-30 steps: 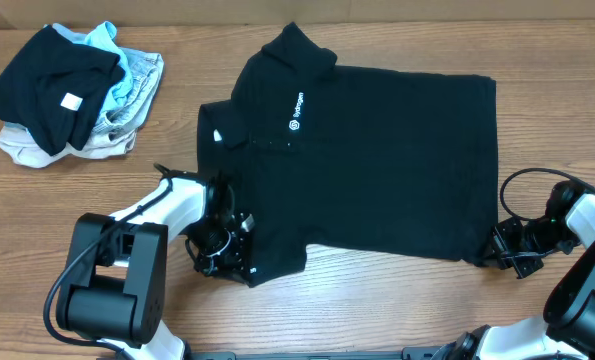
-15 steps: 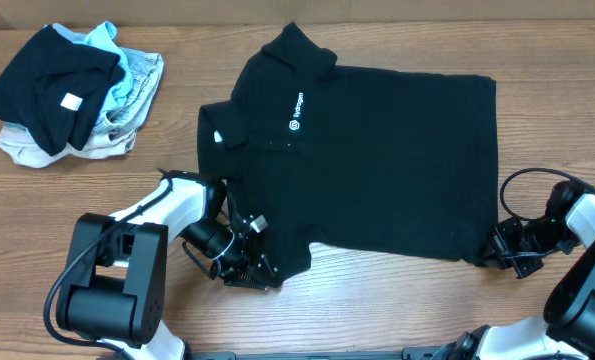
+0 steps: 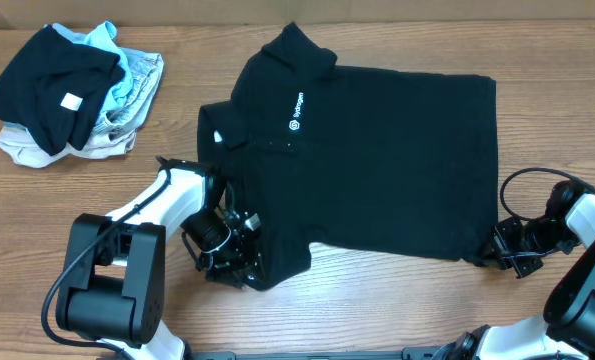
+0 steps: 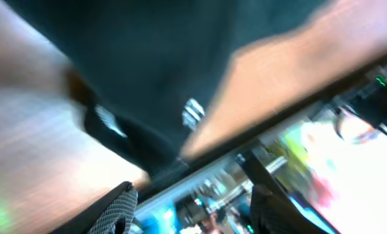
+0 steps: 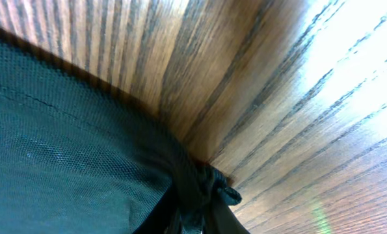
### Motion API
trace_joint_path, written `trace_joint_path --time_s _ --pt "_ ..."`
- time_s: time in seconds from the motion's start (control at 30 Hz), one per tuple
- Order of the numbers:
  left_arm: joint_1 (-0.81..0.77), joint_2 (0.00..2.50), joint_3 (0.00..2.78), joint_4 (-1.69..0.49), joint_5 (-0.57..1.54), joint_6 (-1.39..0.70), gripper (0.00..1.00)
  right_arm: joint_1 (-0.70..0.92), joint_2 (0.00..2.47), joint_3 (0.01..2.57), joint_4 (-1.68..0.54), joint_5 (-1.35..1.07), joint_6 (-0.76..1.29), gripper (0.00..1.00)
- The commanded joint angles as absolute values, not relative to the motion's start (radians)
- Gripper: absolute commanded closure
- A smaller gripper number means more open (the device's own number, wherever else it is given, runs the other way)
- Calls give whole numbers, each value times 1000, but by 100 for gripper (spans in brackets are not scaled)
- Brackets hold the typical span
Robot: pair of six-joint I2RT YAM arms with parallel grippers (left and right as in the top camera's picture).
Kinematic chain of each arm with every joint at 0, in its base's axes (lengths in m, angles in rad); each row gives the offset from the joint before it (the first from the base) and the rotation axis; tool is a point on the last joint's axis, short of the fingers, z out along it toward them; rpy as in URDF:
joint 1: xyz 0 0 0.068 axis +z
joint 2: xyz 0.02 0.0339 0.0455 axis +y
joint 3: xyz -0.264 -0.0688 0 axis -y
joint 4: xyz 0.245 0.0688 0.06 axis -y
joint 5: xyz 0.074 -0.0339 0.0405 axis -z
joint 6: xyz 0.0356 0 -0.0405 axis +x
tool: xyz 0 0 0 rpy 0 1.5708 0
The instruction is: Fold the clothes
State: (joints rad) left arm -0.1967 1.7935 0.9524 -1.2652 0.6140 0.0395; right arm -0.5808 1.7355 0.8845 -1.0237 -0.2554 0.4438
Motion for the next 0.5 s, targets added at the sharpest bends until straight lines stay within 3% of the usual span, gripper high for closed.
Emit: trace_joint_path --time_s 0.0,0.07,0.2,0.3,0.47 --pt "-202 1769 974 -1303 727 146 44 -573 1773 879 -996 -240 438 87" --pt "-202 1769 974 -1274 627 126 44 -573 1773 879 -993 -240 438 87" --pt "-202 1769 974 -1140 281 -137 48 -573 1773 879 -989 -240 438 87" --pt "-202 1769 974 -1070 267 -157 54 -573 1773 879 -991 -240 438 87" --pt "-220 1769 968 -1041 297 -146 53 -573 1773 879 -997 -240 438 87"
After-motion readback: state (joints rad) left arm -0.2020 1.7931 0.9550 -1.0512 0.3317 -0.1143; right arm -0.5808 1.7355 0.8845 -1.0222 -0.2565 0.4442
